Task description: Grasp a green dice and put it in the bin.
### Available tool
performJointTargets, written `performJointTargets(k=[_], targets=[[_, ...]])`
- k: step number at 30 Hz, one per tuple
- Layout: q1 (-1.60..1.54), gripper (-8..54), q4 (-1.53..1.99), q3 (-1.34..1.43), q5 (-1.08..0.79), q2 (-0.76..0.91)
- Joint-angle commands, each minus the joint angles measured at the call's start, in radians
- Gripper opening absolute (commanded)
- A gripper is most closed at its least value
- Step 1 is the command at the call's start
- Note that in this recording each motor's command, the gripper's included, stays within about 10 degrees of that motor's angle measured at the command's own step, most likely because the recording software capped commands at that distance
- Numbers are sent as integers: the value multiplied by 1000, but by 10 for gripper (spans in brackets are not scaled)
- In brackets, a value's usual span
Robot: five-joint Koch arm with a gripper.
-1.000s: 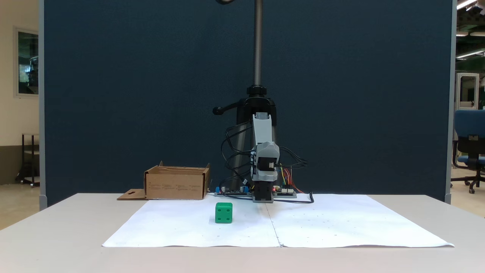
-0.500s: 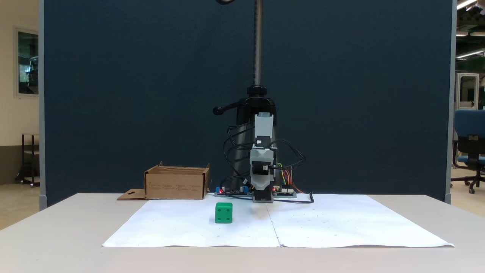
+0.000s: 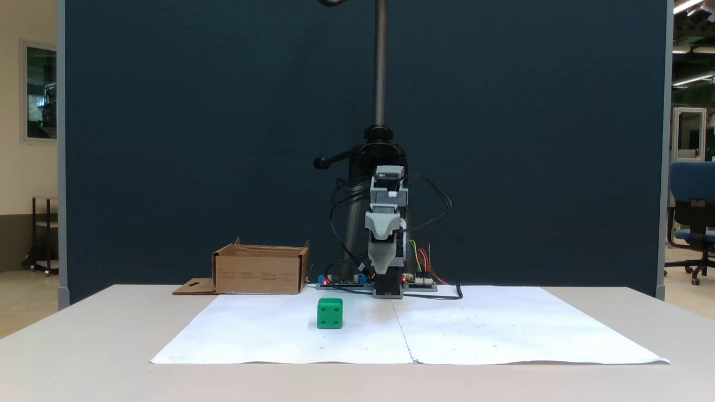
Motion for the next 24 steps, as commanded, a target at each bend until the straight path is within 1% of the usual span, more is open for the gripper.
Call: performJointTargets(k=[1, 6, 11, 18, 24], targets=[[12, 439, 162, -97, -55, 95], [18, 439, 405, -230, -57, -3], [95, 435, 443, -344, -80, -184], [184, 434, 445, -499, -238, -405], [252, 434, 469, -554, -359, -499]])
